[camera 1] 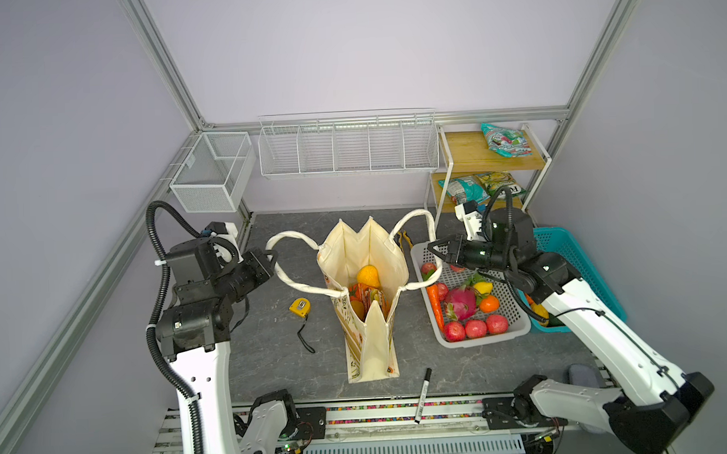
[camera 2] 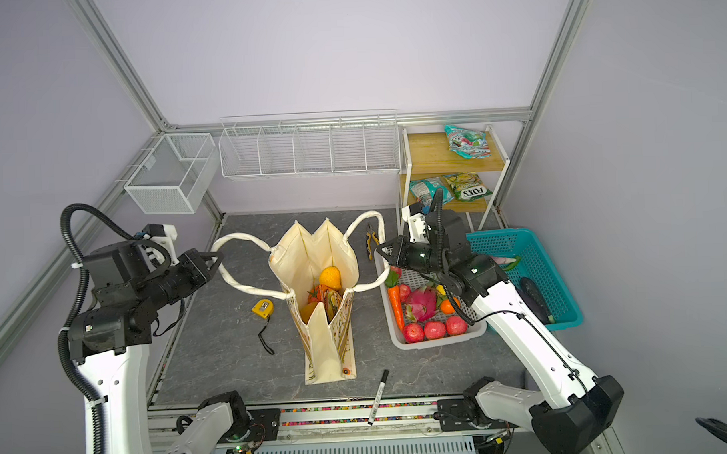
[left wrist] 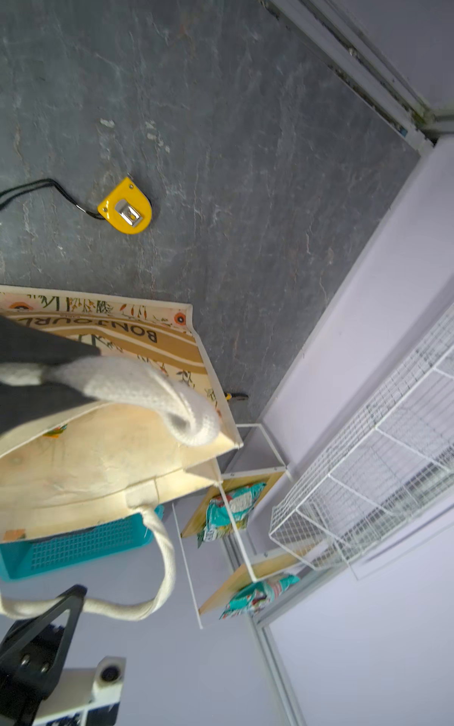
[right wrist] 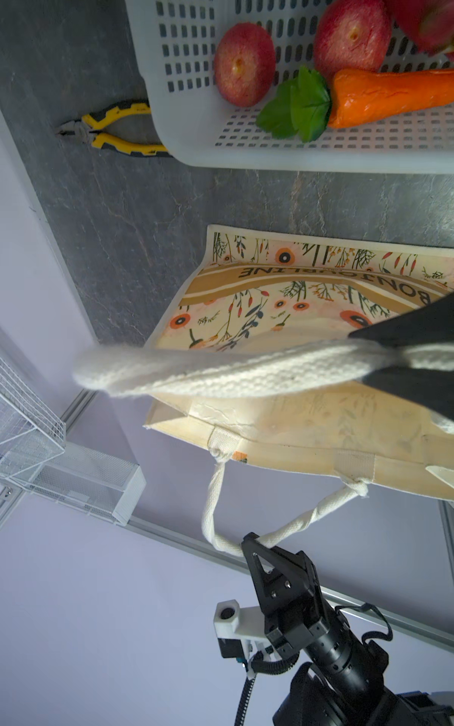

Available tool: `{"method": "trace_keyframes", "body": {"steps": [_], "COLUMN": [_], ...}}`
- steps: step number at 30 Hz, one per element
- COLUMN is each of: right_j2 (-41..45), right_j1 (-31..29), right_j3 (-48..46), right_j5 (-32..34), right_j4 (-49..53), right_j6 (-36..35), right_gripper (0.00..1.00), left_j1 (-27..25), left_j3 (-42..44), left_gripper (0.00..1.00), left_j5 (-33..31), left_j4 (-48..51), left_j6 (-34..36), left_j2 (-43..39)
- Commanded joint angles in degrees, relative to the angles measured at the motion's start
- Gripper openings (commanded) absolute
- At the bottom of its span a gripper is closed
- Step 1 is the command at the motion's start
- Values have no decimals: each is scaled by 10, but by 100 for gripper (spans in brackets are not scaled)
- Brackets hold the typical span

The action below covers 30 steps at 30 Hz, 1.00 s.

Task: Place the food into the grocery bag and tie it
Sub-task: 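Lift both handles upward with the left and right grippers, pulling them apart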

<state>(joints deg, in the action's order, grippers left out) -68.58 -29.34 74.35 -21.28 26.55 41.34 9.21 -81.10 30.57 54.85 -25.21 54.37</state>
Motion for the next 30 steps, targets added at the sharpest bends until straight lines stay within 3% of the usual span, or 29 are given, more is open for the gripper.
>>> {"method": "trace_keyframes", "body": {"steps": [1,10,22,30], "right_j2": [-10,-49,-119,-153], "right_j1": [-16,-69,-120,-164], "right_j3": [29,82,133,160], "right_j5": [-34,-38,-96,-125], "right_j4": [-26,-41,-95,-71], "right_j6": [-38,-100,-134,-184], "right_gripper": [7,7,7,7], "left_j1": [-12,-73,-225,-248], "left_j3": [-41,-44,-50,-67], "left_gripper": [0,0,0,0], "left_j5": [43,65,-14,-33], "left_j4": [-22,-134,-206,-241], "left_j6": [-25,-106,-117,-132], "left_j2": [-2,9,77,111]}}
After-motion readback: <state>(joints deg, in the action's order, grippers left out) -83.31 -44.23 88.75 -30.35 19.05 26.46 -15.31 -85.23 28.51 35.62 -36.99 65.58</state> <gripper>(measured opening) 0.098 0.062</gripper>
